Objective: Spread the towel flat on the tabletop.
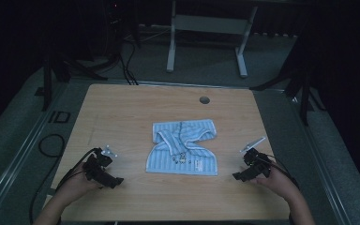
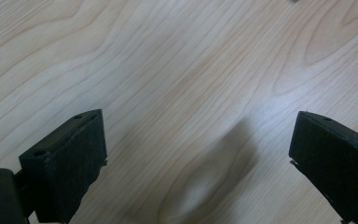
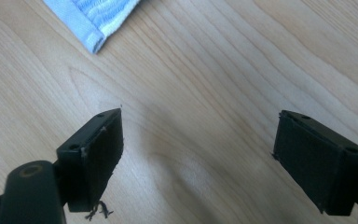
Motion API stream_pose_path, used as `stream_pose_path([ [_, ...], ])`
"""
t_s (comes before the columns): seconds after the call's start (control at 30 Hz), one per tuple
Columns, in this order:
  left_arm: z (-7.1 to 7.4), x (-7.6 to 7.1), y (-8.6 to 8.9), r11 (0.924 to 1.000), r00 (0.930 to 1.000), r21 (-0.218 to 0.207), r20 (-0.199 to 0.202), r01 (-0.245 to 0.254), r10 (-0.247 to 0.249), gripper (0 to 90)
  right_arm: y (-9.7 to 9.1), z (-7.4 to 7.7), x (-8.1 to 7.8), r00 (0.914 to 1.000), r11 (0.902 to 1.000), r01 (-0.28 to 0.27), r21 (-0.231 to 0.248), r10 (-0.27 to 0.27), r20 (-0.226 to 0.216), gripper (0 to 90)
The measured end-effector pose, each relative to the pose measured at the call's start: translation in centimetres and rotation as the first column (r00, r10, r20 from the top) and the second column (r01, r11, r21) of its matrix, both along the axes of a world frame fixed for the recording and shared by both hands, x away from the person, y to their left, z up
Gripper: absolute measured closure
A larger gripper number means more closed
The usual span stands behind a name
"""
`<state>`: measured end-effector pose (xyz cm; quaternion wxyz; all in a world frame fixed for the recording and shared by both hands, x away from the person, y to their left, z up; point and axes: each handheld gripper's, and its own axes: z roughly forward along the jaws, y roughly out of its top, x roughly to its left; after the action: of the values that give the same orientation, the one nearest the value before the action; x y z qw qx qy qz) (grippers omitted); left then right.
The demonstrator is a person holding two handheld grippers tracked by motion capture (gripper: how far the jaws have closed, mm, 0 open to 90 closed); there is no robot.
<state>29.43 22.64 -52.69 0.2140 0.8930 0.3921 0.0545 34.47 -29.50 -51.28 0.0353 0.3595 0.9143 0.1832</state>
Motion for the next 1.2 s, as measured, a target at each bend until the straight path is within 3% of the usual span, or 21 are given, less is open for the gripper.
stream_pose_path([
  [0.03,0.1,0.2,-0.5,0.9999,0.9999,-0.001,-0.004,0.013,-0.013,4.3,0.3,0.1,0.4,0.9996,0.9999,-0.012,-0.003,0.012,-0.024,18.4],
  [0.23,0.4,1.1,-1.8,0.9989,0.9988,-0.005,-0.006,0.048,-0.048,5.3,1.6,0.1,1.2,0.9977,0.9975,-0.047,-0.053,0.044,-0.052,22.3],
  [0.33,0.6,1.6,-2.6,0.9977,0.9976,-0.005,-0.014,0.068,-0.068,5.3,2.3,0.2,1.6,0.9971,0.9938,-0.067,-0.089,0.064,-0.041,25.5],
  [0.63,1.0,3.0,-5.3,0.9915,0.9911,0.015,-0.033,0.129,-0.129,7.1,4.8,0.5,2.7,0.9915,0.9833,-0.127,-0.130,0.123,-0.043,32.8],
  [0.8,1.1,3.6,-6.4,0.9879,0.9876,0.021,-0.036,0.153,-0.153,13.9,5.9,0.7,3.3,0.9872,0.9787,-0.154,-0.136,0.146,-0.065,34.6],
  [1.07,1.6,5.1,-9.8,0.9755,0.9754,-0.013,-0.017,0.220,-0.220,30.8,8.2,1.0,4.2,0.9822,0.9742,-0.188,-0.126,0.186,-0.023,40.4],
  [1.2,1.9,5.8,-11.4,0.9729,0.9730,-0.016,0.002,0.231,-0.231,32.5,9.3,1.2,4.7,0.9793,0.9735,-0.201,-0.108,0.202,-0.003,43.2],
])
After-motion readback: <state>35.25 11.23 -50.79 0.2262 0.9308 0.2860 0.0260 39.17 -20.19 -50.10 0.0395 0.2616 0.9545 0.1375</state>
